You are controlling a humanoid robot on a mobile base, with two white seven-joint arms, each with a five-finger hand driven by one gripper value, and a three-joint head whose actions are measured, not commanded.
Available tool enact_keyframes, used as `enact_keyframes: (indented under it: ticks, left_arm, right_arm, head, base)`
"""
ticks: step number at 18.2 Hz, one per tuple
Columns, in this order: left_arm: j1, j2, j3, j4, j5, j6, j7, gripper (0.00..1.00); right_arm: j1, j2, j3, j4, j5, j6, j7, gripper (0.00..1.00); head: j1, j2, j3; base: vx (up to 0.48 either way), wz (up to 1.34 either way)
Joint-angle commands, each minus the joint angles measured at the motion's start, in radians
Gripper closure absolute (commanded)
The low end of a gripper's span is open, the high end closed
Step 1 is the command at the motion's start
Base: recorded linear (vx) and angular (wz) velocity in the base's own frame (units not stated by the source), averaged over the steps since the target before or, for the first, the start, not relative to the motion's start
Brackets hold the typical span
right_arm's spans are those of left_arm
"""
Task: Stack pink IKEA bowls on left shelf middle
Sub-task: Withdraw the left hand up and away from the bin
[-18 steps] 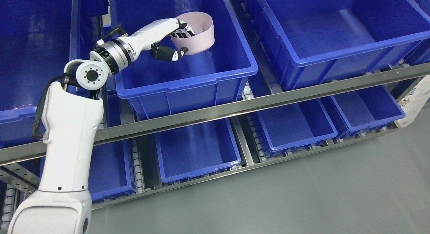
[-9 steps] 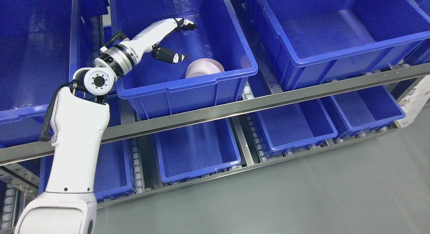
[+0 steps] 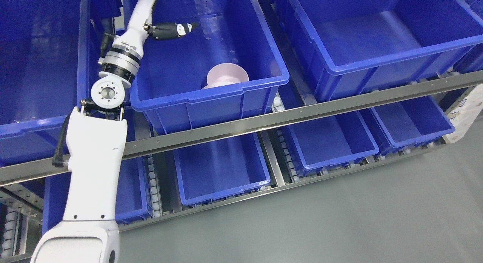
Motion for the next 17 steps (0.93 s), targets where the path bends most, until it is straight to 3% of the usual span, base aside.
enact_keyframes:
  ticks: [1, 8, 17]
  left_arm:
    - [0.099, -0.017, 0.05, -0.182, 0.232, 0.108, 0.088, 0.01]
    - [0.175, -0.017, 0.016, -0.314, 0.232, 0.145, 0.088, 0.0]
    - [0.175, -0.017, 0.007, -0.319, 0.232, 0.157, 0.088, 0.0]
  right_arm:
    - [0.0, -0.017, -0.009, 0.0, 0.008, 0.0, -0.001, 0.0]
    - [0.0, -0.017, -0.011, 0.0, 0.008, 0.0, -0.001, 0.0]
    - [0.0, -0.017, -0.009, 0.0, 0.008, 0.0, -0.001, 0.0]
  head:
    - [0.0, 0.0, 0.0]
    - [0.0, 0.0, 0.0]
    - [0.0, 0.0, 0.0]
  base:
    - [0.0, 0.0]
    - [0.0, 0.0]
    - [0.0, 0.0]
